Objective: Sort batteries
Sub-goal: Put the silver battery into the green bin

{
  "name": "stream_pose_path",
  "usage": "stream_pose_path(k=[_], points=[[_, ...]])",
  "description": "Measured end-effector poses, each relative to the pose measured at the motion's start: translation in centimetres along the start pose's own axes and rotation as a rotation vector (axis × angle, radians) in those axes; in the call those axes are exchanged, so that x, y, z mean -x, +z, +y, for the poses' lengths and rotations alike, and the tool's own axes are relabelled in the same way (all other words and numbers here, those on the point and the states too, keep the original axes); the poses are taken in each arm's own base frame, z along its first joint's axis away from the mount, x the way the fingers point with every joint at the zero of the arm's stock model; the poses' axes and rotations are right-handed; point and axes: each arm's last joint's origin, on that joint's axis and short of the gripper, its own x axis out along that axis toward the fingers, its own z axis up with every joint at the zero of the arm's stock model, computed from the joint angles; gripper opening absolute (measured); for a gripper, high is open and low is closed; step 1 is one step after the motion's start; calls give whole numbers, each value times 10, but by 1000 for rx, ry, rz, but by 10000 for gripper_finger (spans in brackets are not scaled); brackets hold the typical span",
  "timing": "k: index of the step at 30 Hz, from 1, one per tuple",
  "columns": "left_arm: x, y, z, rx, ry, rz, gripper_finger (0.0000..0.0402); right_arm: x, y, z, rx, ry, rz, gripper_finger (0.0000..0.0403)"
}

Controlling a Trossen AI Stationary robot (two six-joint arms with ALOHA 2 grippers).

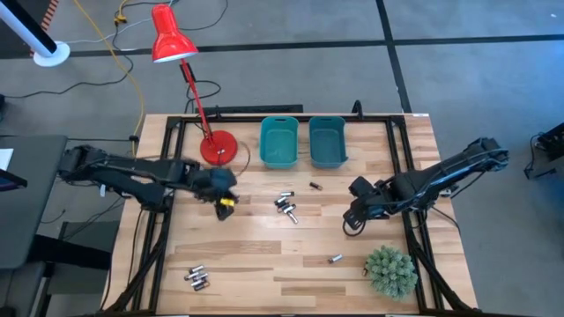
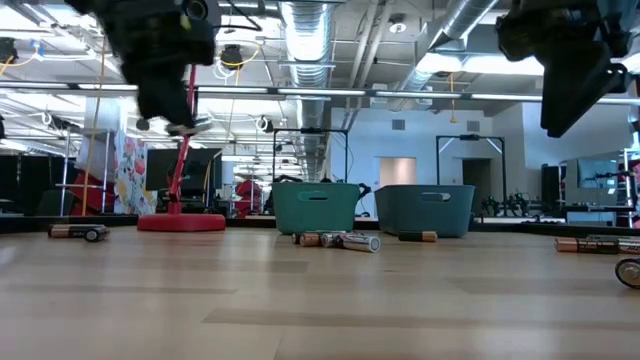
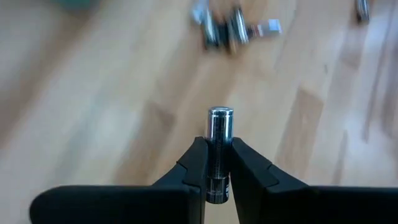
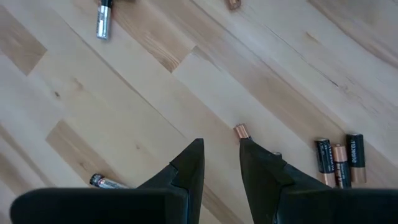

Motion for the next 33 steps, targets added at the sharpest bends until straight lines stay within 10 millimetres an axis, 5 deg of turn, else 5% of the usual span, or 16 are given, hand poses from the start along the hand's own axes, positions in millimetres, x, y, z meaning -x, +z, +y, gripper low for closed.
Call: stream_pose_path(k=[8,22,26,33], points=[[-12,74,34,-128,22,-12,38,-8,5,2,-69,25,-18,121],[-69,195,119,-320,125,114,48,-32,18,-14,-157,295,-164,121],[-88,210,143,-319,80,107,48,-39,21,-24,-201,255,-164,120],[-124,205,166,-293,73,208,52,-41,26,-29,-231,225,-168,120]])
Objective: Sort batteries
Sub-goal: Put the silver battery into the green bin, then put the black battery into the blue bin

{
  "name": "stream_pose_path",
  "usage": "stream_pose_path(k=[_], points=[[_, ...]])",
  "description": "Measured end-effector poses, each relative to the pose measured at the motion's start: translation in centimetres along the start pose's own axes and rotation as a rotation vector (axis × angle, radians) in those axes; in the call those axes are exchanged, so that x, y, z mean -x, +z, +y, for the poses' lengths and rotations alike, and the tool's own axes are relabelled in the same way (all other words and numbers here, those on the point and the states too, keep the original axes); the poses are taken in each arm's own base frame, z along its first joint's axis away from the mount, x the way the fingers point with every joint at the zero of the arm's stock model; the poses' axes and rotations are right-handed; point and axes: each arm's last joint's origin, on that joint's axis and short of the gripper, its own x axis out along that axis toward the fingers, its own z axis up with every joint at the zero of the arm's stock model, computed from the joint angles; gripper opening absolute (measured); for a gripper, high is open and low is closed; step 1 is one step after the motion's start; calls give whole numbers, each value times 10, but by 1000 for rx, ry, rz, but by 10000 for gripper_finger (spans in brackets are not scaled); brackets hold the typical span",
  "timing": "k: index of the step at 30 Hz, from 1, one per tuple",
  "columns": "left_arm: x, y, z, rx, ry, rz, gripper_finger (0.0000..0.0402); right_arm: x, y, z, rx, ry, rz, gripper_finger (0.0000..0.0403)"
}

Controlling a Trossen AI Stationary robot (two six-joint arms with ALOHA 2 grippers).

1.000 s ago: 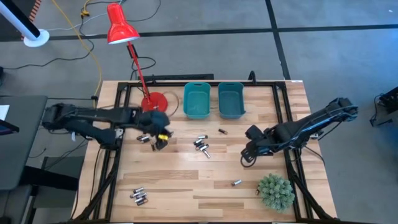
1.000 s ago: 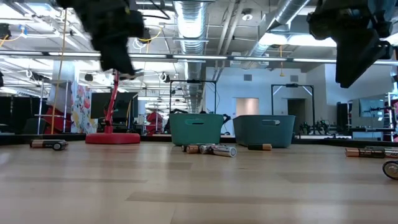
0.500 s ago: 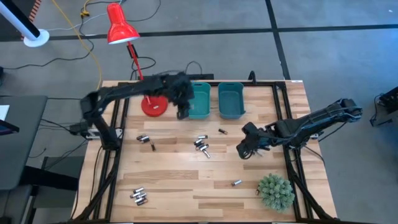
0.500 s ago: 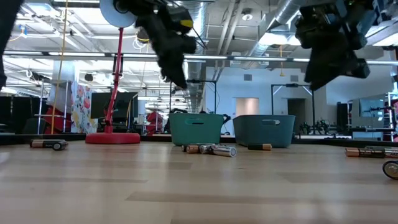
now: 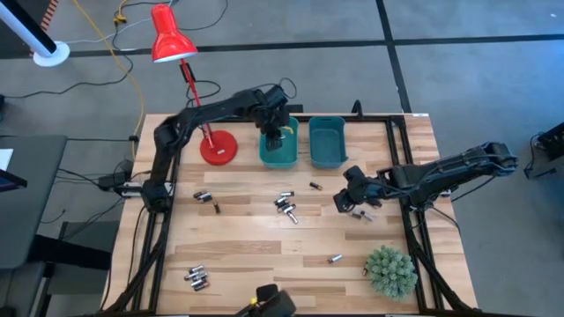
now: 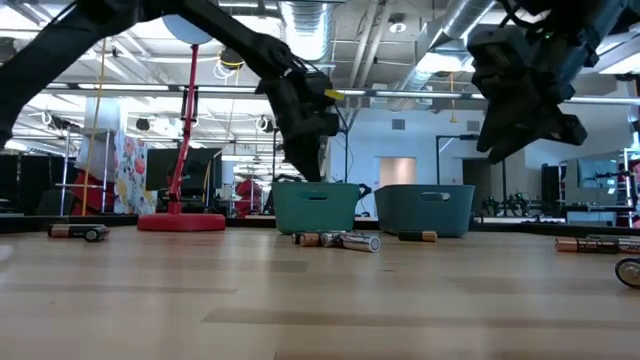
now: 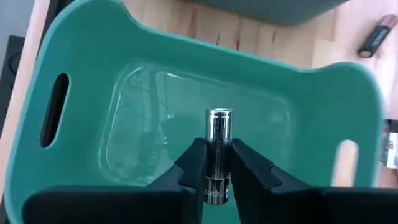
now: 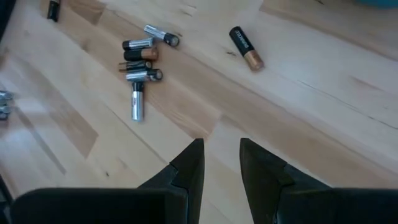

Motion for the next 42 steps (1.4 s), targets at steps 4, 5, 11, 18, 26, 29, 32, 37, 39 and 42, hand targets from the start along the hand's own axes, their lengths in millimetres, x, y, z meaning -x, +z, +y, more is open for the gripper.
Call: stream_pose_path(k=[4,5,11,18,26,29,32,37,39,42], points=[[-8,-2,1,-9,-4,21,66,0,0,0,-26,5,-2,121],[-8,-2,1,-13,-3,20,68,0,0,0,-36,5,-2,121],[-6,0,1,-15,9,3,75,0,0,1,-47,7,-2,121],[-6,0,3,-3,48,15,77,0,0,1,-48,7,-2,121],[-6,2,4,-49,68,3,77,0,1,0,-51,6,-4,121],[-7,2,3,-34,67,5,77,-1,4,-1,-63,0,-10,121],[-7,2,3,3,67,4,77,-2,7,-3,-80,-6,-19,122],[-6,2,3,29,65,8,77,-3,14,-7,-91,-24,-38,140],[-4,3,3,45,67,2,77,-3,17,-8,-86,-29,-44,151],[4,8,3,43,69,-5,77,-3,21,-9,-66,-31,-42,170]])
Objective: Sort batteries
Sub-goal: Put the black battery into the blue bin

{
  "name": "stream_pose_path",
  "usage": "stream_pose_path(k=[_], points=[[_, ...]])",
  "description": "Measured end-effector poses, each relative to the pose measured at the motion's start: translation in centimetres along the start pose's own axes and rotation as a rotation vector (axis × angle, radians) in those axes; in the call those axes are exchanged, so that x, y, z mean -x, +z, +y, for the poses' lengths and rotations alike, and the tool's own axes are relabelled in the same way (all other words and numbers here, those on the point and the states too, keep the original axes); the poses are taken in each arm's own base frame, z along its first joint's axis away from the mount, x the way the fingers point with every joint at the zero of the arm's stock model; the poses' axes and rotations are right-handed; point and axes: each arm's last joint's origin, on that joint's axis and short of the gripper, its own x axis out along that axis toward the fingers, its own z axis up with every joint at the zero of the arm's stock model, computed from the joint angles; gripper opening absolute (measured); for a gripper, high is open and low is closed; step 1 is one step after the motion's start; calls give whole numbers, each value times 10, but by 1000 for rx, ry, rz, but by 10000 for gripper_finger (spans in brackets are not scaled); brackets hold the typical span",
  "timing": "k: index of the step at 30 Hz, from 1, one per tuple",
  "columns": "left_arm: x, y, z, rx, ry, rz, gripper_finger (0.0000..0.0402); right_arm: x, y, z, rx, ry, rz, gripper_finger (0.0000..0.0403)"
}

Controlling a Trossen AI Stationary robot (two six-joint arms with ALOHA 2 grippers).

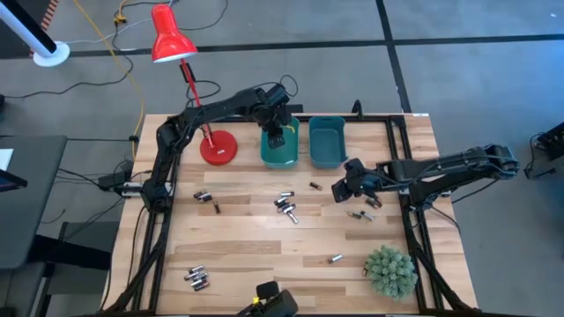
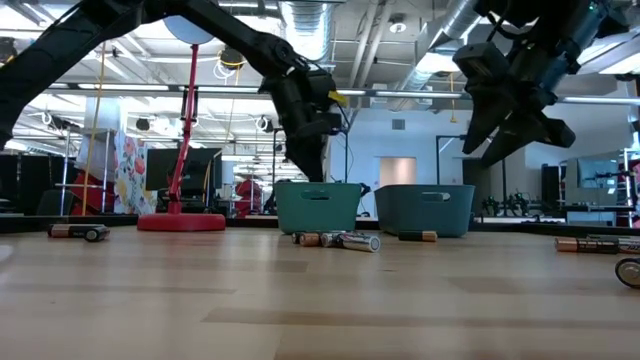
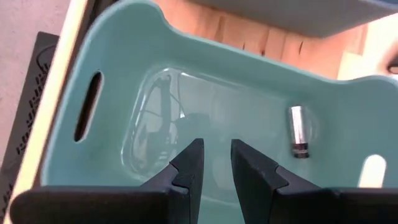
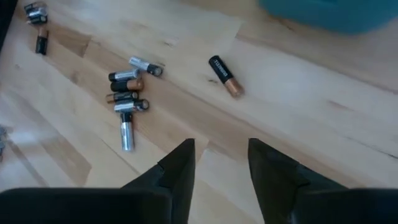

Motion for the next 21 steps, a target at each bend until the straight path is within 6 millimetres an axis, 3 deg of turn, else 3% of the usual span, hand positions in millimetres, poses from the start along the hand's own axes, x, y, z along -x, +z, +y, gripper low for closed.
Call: stream_pose_path(k=[5,9,15,21], points=[[18,6,-1,-26,-9,24,77,7,10,4,44,-9,-2,187],[25,7,-2,-34,-16,45,77,20,19,0,49,-126,37,179],[29,9,-2,8,-11,34,77,39,29,-20,-8,-360,186,159],[34,4,-6,118,-59,80,77,36,31,-44,-21,-404,405,135]])
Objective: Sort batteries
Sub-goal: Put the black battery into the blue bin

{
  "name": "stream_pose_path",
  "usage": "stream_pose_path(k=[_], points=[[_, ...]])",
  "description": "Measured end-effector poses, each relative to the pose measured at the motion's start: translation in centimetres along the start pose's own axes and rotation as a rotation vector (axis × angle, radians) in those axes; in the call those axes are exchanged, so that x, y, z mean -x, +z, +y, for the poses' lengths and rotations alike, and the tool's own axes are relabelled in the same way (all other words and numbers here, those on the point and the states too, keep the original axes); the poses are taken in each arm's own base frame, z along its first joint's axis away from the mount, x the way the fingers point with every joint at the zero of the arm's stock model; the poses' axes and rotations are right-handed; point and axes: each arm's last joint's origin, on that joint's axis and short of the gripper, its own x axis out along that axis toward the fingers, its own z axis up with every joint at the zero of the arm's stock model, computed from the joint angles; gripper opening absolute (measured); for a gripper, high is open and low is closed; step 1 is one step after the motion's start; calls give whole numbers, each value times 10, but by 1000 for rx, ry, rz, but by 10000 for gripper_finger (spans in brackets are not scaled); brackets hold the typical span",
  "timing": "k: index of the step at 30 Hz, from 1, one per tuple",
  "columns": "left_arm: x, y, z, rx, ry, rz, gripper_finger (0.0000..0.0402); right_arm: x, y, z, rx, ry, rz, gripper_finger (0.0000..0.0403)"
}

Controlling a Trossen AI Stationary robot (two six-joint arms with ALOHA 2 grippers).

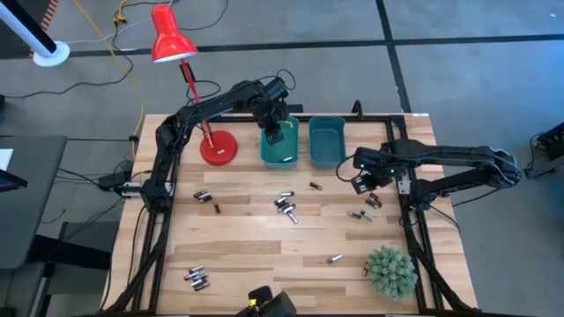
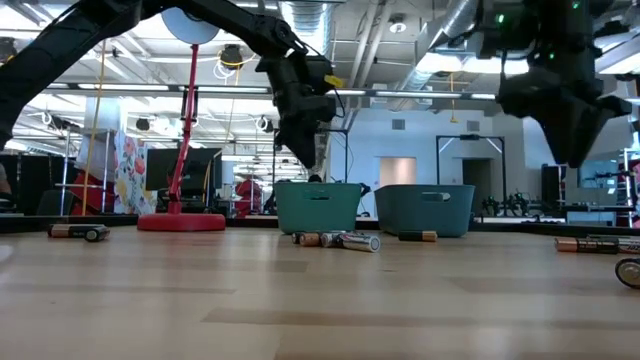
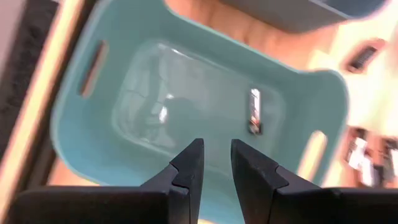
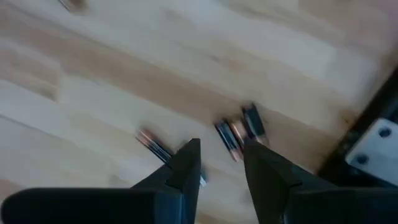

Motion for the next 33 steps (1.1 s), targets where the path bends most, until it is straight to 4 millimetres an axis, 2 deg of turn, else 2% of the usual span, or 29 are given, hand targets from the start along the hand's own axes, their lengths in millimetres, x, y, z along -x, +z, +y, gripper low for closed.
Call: stream_pose_path(k=[5,13,23,33], points=[[17,-2,-12,-19,-176,-34,77,-11,11,-6,35,-46,74,120],[51,-11,-37,-58,-193,-115,77,-39,26,-4,128,-201,259,119],[75,-53,-61,-21,-197,-182,77,-67,35,4,228,-273,379,119],[87,-99,-71,73,-176,-271,77,-84,43,6,254,-281,410,119]])
